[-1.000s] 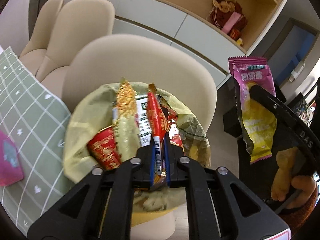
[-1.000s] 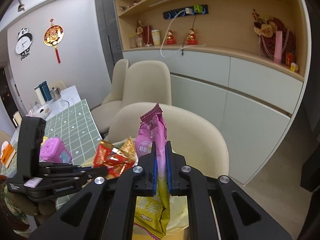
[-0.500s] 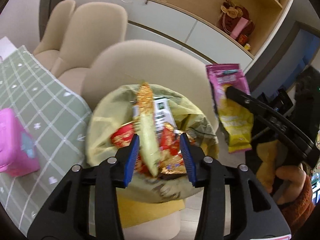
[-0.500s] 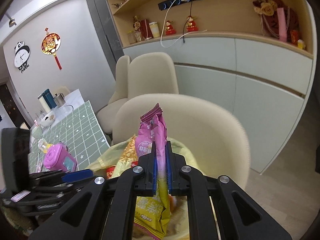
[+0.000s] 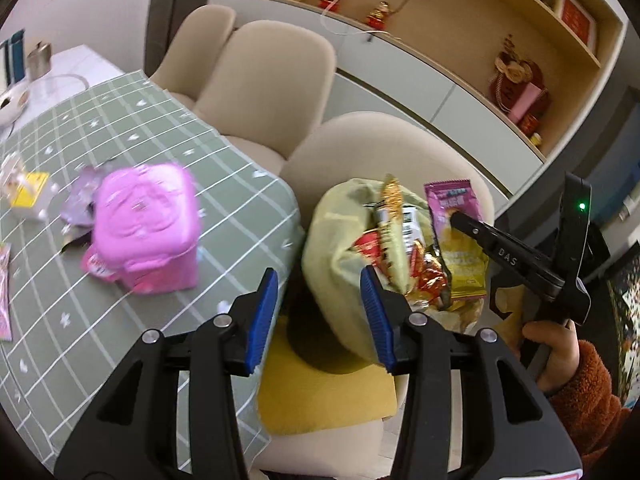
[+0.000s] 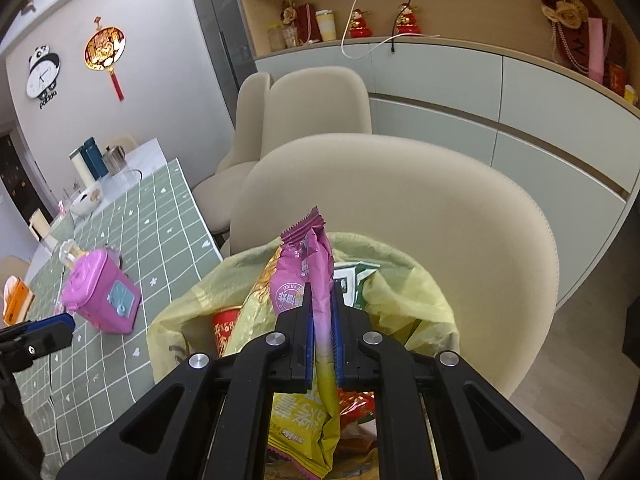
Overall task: Collect trash
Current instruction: 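Carry both packets to the yellow trash bag and open both tools inside, then return both tools to the table and grasp the grey ribbon wrapper with the left tool, then grasp the pink jelly packet with the right tool, then carry the grey wrapper and pink packet to the yellow trash bag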
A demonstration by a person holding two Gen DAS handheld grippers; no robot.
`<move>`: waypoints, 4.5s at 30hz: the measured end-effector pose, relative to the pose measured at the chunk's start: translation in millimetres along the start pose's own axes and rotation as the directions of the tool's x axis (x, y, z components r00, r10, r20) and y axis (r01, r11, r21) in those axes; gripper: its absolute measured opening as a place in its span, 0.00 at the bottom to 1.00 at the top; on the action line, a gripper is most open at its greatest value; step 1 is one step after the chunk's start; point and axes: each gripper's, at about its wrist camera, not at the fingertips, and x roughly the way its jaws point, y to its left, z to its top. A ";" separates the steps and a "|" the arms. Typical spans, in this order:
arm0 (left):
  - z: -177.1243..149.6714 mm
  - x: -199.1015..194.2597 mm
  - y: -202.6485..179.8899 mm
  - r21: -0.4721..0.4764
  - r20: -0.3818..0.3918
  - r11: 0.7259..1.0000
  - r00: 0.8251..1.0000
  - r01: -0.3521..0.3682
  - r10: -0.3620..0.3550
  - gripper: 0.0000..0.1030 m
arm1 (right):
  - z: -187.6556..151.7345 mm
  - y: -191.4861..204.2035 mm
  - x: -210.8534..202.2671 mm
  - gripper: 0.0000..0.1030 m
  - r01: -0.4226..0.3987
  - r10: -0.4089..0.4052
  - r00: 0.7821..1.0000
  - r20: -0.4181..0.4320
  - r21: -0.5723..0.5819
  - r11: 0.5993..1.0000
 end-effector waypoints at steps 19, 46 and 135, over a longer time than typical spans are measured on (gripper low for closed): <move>-29.0 -53.3 108.3 -0.030 -0.021 0.994 0.994 -0.105 0.104 0.41 | -17.2 54.1 -51.0 0.34 0.082 -0.086 0.995 0.050 0.068 0.994; 56.7 41.5 234.5 0.352 -0.171 0.925 0.981 0.143 -0.087 0.45 | -133.2 283.7 36.7 0.34 0.156 -0.104 0.980 -0.169 0.327 0.932; -5.7 -56.0 200.7 0.358 -0.147 0.929 0.988 0.091 -0.040 0.28 | -88.7 265.1 -35.1 0.46 0.105 -0.097 0.993 -0.064 0.127 0.986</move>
